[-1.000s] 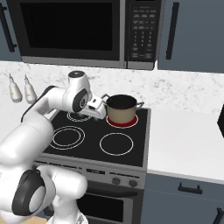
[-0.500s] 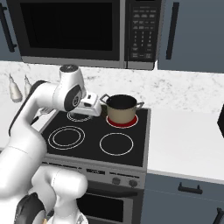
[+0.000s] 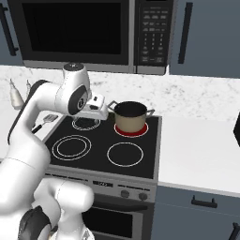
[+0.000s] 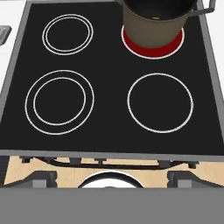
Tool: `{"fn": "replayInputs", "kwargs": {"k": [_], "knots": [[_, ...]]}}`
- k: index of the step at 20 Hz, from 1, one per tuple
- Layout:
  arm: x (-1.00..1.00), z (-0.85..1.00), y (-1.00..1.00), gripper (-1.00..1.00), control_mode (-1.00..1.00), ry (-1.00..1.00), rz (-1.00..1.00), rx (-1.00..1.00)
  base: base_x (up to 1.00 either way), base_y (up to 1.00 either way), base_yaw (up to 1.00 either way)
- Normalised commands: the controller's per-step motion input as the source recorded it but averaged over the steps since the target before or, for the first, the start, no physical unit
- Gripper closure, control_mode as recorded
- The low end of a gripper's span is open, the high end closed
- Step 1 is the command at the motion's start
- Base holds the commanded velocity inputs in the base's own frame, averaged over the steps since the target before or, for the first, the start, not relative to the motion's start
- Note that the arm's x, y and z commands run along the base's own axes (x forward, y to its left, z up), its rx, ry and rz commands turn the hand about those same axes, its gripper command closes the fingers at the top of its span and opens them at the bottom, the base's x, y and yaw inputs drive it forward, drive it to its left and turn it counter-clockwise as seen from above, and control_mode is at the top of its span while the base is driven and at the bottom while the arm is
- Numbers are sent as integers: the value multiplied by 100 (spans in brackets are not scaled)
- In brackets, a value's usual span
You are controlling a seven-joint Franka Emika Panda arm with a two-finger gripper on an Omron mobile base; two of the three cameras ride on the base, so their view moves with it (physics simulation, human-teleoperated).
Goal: Put the lemon and mushroom in the pot. Retrieve the spatula and lightly stir the vegetables in the pot.
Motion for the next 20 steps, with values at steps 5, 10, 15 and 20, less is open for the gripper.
{"fn": "replayInputs", "kwargs": {"k": [5,10,15,20], "knots": [[0,0,0,-100,100,0,0,0,0,86,5],[0,0,0,-100,100,0,0,0,0,100,5],[0,0,0,-100,100,0,0,0,16,91,0],[0,0,0,-100,100,0,0,0,49,39,0]]}}
